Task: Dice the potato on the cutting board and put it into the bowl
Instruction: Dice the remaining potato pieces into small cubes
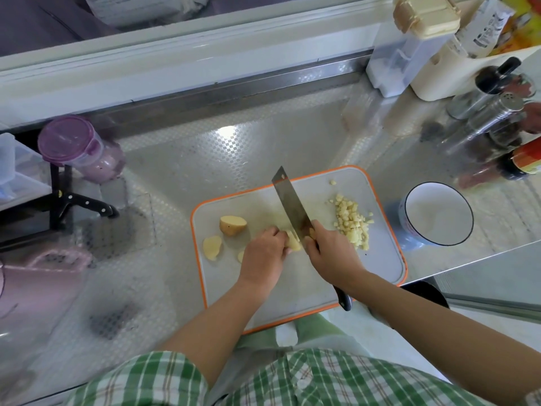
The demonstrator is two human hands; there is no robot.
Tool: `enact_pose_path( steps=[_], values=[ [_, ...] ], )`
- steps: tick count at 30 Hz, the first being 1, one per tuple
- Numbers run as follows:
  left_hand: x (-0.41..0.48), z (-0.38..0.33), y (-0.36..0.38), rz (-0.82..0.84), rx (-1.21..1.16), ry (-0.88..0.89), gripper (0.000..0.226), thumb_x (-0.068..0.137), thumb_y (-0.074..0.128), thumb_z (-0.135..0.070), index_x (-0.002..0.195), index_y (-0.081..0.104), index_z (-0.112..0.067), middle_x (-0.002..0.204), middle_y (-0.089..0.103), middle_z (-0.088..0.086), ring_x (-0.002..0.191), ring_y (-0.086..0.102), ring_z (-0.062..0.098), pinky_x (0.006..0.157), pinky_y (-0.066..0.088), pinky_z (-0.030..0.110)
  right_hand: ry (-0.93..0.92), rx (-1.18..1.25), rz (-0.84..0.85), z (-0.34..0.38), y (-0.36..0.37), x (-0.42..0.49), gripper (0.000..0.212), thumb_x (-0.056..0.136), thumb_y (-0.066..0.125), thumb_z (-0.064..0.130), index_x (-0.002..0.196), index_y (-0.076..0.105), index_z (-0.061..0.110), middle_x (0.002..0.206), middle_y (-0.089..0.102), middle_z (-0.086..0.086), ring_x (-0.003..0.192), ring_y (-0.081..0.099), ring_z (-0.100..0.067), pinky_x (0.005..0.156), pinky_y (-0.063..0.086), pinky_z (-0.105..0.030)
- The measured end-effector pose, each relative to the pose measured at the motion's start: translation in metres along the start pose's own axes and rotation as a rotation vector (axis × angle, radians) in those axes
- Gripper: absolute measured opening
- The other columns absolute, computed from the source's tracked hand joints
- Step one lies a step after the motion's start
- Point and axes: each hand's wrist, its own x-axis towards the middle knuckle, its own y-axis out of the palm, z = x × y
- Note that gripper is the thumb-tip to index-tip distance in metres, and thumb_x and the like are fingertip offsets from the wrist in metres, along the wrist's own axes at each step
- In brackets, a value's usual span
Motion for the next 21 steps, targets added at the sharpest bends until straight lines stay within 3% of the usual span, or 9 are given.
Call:
enact_pose_path(
  steps=[8, 15, 19, 21],
  values=[
    [0.002, 0.004, 0.004, -0.006, -0.004, -0.015, 0.004, 0.081, 0.068, -0.013, 0.079, 0.067, -0.011, 0.079, 0.063, 0.005, 0.074, 0.059, 0.027, 0.062, 0.050, 0.041, 0.008, -0.066, 0.094, 0.005, 0.005, -0.006, 0.013, 0.098, 0.039, 0.022, 0.087, 0.033, 0.017, 0.060, 0.041, -0.001, 0.056, 0.041, -0.025, 0.046, 0.023, -0.031],
    [0.004, 0.004, 0.007, -0.011, -0.006, -0.033, 0.008, 0.080, 0.064, -0.009, 0.073, 0.065, -0.010, 0.074, 0.061, 0.006, 0.071, 0.058, 0.029, 0.055, 0.047, 0.038, 0.040, -0.114, 0.093, 0.011, 0.017, -0.004, 0.007, 0.098, 0.037, 0.021, 0.094, 0.035, 0.016, 0.066, 0.046, -0.004, 0.065, 0.048, -0.031, 0.056, 0.034, -0.034],
    [0.005, 0.004, 0.005, -0.008, -0.019, -0.017, 0.007, 0.082, 0.063, -0.010, 0.075, 0.065, -0.010, 0.076, 0.061, 0.006, 0.072, 0.058, 0.029, 0.057, 0.048, 0.040, 0.041, -0.108, 0.064, 0.009, 0.021, -0.005, 0.012, 0.099, 0.037, 0.022, 0.105, 0.041, 0.013, 0.063, 0.043, -0.001, 0.064, 0.047, -0.030, 0.056, 0.033, -0.034],
    [0.004, 0.004, 0.003, -0.008, -0.019, -0.006, 0.006, 0.083, 0.064, -0.011, 0.077, 0.066, -0.010, 0.077, 0.062, 0.006, 0.074, 0.059, 0.028, 0.060, 0.049, 0.040, 0.042, -0.056, 0.050, 0.007, 0.020, -0.004, 0.007, 0.100, 0.039, 0.022, 0.101, 0.040, 0.016, 0.060, 0.039, 0.001, 0.063, 0.045, -0.030, 0.055, 0.032, -0.034]
  ],
)
